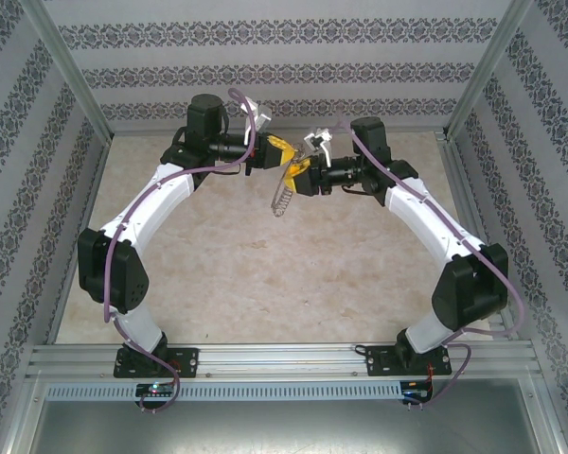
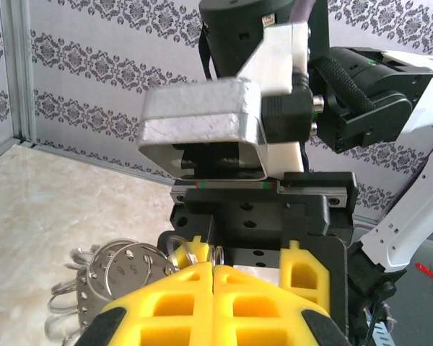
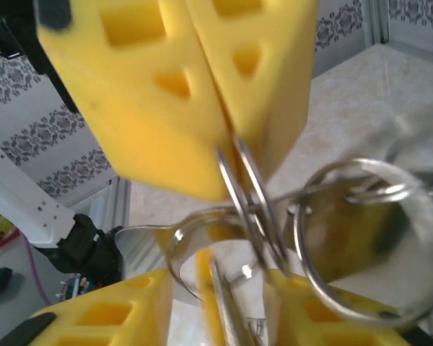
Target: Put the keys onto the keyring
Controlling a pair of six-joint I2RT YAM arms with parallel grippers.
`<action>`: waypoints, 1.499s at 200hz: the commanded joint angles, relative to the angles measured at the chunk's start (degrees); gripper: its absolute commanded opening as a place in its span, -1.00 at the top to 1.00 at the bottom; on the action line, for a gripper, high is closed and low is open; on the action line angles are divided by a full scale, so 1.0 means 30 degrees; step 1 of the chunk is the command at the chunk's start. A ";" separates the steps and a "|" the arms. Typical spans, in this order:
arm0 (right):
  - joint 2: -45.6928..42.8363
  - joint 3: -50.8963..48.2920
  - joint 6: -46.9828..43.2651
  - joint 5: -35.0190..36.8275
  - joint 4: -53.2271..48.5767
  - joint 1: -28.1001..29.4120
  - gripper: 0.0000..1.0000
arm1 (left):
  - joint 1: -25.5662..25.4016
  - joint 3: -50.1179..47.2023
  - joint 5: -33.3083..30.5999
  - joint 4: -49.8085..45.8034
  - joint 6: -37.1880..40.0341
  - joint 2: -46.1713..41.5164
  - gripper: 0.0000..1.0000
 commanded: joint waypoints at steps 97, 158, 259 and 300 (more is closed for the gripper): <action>-0.3814 -0.1445 0.2096 -0.0166 0.2684 -0.2112 0.31 | -0.0208 -0.0072 0.0237 0.1777 -0.0631 -0.0773 1.00; -0.2759 -0.1063 0.4552 -0.0264 0.5825 -0.2053 0.47 | -0.0227 -0.0017 0.0204 0.2043 -0.0890 -0.0701 1.00; -0.1571 -0.0138 0.6526 -0.0940 0.8100 -0.1692 0.17 | -0.0209 0.0038 0.0273 0.2114 -0.0942 -0.0579 1.00; -0.1122 0.0047 0.6585 -0.0957 0.8194 -0.1523 0.23 | -0.0209 -0.0038 0.0295 0.2254 -0.1017 -0.0565 1.00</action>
